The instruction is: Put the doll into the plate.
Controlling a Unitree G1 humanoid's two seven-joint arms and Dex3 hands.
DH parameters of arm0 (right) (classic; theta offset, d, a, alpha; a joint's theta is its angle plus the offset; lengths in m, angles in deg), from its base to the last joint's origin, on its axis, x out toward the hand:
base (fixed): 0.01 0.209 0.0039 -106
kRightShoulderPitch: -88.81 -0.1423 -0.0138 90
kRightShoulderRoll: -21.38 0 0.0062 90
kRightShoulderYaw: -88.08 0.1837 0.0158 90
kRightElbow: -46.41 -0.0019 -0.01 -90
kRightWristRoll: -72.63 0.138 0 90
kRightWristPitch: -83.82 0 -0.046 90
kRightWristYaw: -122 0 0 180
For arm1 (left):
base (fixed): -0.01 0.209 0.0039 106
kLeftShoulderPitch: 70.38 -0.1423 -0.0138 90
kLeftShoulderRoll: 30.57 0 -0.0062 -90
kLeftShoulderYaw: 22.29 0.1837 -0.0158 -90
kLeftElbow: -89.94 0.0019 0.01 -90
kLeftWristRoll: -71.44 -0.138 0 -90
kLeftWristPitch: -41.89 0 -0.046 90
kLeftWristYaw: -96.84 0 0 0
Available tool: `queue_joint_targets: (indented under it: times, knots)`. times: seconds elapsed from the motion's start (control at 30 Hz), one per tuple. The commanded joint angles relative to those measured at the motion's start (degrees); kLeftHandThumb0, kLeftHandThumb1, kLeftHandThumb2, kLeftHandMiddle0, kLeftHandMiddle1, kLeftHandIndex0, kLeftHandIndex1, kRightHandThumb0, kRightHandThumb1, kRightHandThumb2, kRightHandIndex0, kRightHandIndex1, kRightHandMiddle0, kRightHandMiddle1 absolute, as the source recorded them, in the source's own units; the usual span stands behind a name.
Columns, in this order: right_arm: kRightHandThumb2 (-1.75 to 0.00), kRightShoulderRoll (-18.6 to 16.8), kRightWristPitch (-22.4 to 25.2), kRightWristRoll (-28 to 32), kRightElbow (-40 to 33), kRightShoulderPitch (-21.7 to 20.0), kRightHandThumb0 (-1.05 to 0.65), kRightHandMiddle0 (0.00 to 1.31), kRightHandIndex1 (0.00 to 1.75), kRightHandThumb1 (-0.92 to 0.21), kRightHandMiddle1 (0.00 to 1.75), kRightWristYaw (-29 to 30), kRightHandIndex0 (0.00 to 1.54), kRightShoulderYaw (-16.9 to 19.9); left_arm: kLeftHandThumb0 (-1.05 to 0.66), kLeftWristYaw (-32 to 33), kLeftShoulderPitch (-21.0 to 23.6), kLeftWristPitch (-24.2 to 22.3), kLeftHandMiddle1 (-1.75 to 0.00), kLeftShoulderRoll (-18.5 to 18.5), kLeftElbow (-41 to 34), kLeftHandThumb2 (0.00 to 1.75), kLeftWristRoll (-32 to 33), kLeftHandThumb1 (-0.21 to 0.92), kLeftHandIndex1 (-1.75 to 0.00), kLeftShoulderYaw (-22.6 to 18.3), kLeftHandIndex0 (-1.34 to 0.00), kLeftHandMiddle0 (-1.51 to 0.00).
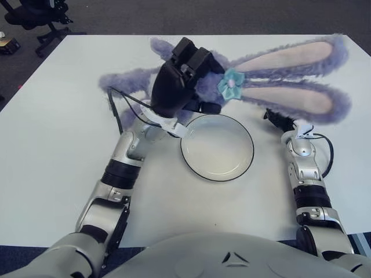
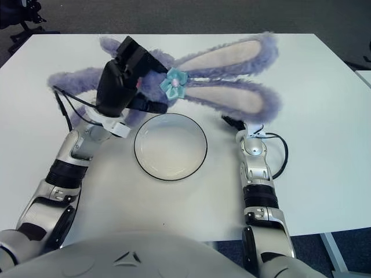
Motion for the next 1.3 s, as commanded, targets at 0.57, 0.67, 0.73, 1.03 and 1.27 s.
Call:
queue_joint_targets:
  times: [0.57,0.67,0.73,1.03,1.27]
  knots:
    - [-0.39,-0.68,2.93,-0.97,1.87,1.20,-0.35,0.34,1.65,-0.92,1.60,0.28,0.76,-1.05,-0.71,1.47,0.32,-0.64,-1.75,1.66,-0.79,0.00,0.30,0.89,-1.75,0.24,-0.25,-0.51]
    - [-0.39,-0.71,2.98,-0.98,1.80,1.22,-0.35,0.34,1.65,-0.92,1.60,0.36,0.76,-1.13,-0.71,1.48,0.32,-0.65,-1.75,1.76,-0.83,0.00,0.39,0.89,-1.75,0.23,-0.25,-0.51]
    - [-0.39,-0.69,2.99,-0.97,1.79,1.22,-0.35,0.34,1.65,-0.92,1.60,0.39,0.76,-1.16,-0.71,1.49,0.32,-0.67,-1.75,1.79,-0.83,0.00,0.40,0.89,-1.75,0.25,-0.25,-0.51]
    - [-0.39,-0.76,3.09,-1.01,1.76,1.15,-0.35,0.34,1.65,-0.92,1.60,0.56,0.76,-1.32,-0.71,1.51,0.37,-0.62,-1.75,2.00,-0.78,0.00,0.60,0.89,-1.75,0.18,-0.25,-0.51]
    - [-0.39,-0.66,3.38,-0.95,1.84,0.77,-0.35,0.34,1.65,-0.92,1.60,0.53,0.76,-1.28,-0.71,1.41,0.84,-0.74,-1.75,2.01,-0.45,0.00,0.75,0.89,-1.75,0.16,-0.25,-0.51]
